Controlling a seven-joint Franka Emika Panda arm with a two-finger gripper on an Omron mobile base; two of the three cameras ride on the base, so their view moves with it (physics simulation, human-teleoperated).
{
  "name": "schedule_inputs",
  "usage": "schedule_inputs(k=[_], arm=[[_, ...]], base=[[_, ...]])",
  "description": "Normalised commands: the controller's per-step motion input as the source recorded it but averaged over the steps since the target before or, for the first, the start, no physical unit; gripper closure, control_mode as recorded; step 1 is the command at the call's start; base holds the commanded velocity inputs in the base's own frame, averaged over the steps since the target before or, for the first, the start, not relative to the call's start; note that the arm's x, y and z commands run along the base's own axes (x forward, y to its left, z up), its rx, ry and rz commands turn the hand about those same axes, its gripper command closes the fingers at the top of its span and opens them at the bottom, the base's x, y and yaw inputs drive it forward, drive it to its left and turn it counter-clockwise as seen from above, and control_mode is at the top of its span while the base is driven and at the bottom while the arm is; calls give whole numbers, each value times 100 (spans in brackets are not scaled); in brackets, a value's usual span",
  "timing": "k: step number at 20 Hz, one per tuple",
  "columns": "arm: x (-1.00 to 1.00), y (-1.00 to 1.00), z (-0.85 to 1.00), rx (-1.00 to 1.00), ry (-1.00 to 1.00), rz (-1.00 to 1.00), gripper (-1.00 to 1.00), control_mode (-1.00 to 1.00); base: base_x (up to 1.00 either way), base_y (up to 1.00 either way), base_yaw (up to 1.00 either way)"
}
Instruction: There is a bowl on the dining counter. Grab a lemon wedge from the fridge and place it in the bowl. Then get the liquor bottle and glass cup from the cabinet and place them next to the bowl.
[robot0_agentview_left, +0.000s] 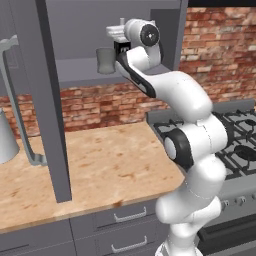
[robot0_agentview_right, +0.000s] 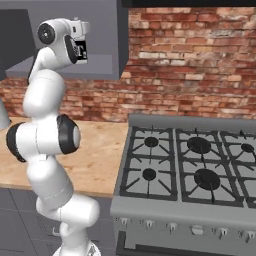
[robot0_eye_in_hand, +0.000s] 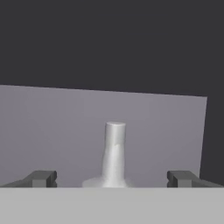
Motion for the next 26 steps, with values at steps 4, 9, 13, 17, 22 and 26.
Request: schedule_inputs(k=[4, 9, 13, 17, 22, 26], arm=[[20, 0, 0, 0, 0, 0, -100, -100], [26, 0, 0, 0, 0, 0, -100, -100], [21, 0, 0, 0, 0, 0, -100, -100], [17, 0, 0, 0, 0, 0, -100, -100], [17, 3, 0, 0, 0, 0, -100, -100], [18, 7, 0, 0, 0, 0, -100, -100]], base=[[0, 0, 0], [0, 0, 0], [0, 0, 0], [0, 0, 0], [0, 0, 0], [0, 0, 0]])
